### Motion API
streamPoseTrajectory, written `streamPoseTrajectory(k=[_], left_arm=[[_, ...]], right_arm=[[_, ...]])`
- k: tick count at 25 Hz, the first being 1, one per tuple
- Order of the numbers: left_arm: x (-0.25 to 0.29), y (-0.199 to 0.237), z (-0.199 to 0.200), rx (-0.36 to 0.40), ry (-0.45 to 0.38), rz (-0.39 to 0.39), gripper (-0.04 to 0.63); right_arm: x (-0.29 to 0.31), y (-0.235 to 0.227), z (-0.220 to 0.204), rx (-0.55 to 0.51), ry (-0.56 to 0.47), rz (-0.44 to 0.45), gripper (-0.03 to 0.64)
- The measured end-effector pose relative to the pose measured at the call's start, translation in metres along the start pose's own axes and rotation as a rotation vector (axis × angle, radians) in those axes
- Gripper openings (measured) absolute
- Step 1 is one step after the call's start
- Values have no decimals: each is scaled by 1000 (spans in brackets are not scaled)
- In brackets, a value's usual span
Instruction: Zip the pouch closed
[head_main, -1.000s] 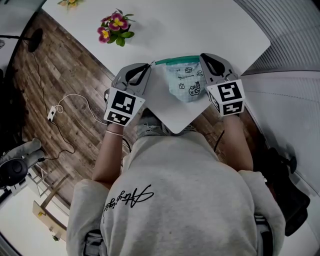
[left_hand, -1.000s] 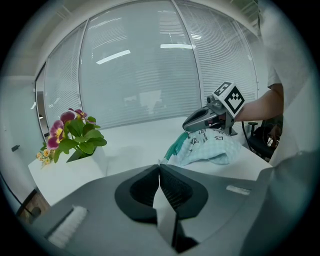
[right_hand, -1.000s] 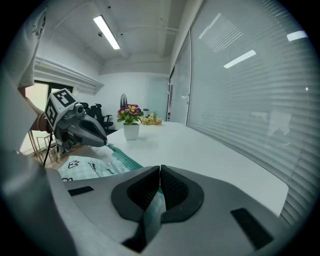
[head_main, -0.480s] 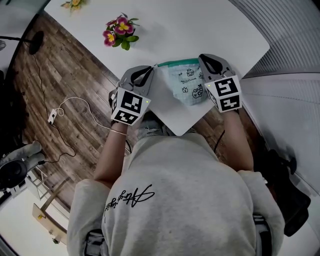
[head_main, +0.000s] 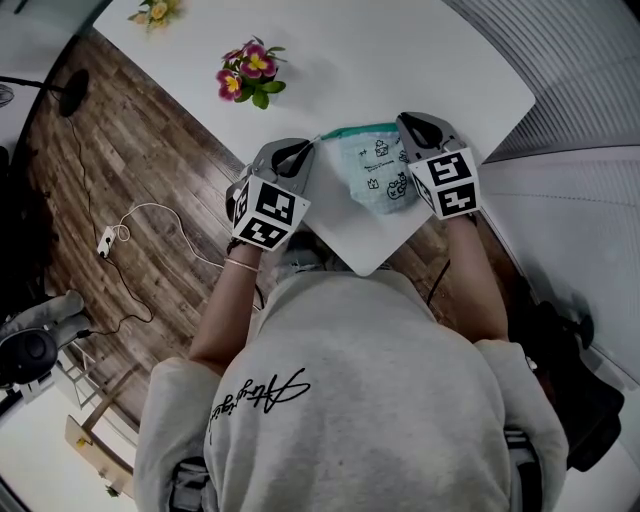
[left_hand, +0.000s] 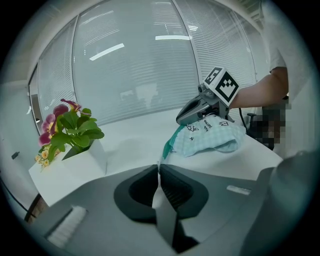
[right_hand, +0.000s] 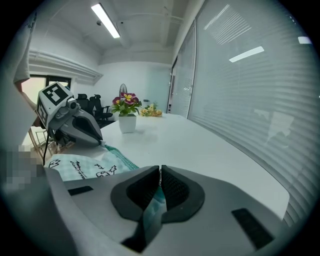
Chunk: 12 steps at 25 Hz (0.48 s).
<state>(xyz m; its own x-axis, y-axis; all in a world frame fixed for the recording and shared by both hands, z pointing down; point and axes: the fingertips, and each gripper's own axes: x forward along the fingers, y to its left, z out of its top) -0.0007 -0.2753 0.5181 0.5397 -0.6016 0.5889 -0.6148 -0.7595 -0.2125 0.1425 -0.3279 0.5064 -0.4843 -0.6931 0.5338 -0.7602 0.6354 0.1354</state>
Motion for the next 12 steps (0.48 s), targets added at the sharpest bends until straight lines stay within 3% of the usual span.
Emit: streamPoseTrajectory(k=[2, 4, 6, 12], left_arm=[[-1, 1, 0, -1, -3, 1, 14], [-2, 3, -1, 2, -3, 5, 74], [-4, 6, -1, -4, -11, 7, 92], [-15, 13, 2, -31, -52, 21, 165]], right_arm=[[-1, 0, 0, 0, 2, -6, 18], [-2, -1, 0, 17, 0, -8, 29], [-2, -3, 0, 47, -7, -11, 46], [-11, -9, 8, 73, -36, -53, 149]])
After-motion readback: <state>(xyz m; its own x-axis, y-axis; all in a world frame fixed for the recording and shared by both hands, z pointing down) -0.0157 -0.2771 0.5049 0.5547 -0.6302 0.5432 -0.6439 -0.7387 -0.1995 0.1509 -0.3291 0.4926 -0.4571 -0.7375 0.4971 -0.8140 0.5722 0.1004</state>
